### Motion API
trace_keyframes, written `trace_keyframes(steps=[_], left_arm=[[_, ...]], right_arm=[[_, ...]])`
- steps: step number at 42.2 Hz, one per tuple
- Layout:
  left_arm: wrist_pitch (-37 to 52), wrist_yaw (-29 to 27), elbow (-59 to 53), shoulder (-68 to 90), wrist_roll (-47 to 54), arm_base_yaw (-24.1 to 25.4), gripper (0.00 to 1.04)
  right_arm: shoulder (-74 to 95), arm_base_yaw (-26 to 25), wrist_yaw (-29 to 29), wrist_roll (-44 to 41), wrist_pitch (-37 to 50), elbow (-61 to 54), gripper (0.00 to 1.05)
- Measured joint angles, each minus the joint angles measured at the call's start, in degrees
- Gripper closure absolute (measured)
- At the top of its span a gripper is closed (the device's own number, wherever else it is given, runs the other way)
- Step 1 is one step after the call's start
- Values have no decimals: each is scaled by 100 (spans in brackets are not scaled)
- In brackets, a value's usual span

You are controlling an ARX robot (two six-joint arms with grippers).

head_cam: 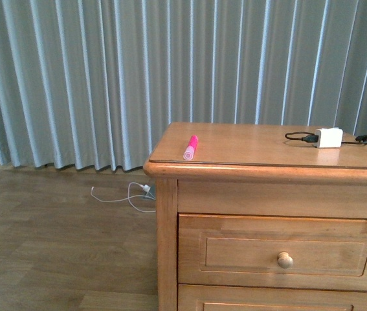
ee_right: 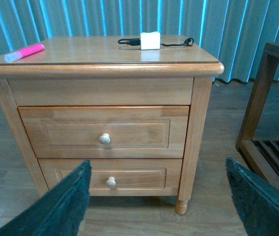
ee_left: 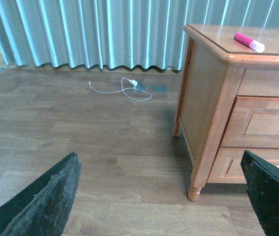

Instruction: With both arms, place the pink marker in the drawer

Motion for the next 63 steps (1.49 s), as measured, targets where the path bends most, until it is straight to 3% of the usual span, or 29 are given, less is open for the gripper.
trace_keyframes(steps=[5,40,45,48,56,63], left_arm=[[0,0,0,0,0,0,6],[0,0,0,0,0,0,6],[0,0,0,0,0,0,6],[0,0,0,0,0,0,6],[0,0,0,0,0,0,6],[0,2,0,0,0,0,6]], right_arm=[[0,0,0,4,0,0,7],[0,0,0,2,0,0,9],[949,317,662,376,-1152,470,9],[1666,476,627,535,-811,553,9],[4953,1158,693,857,1152,1506,9],[7069,1456,859,1071,1768,2302,9]])
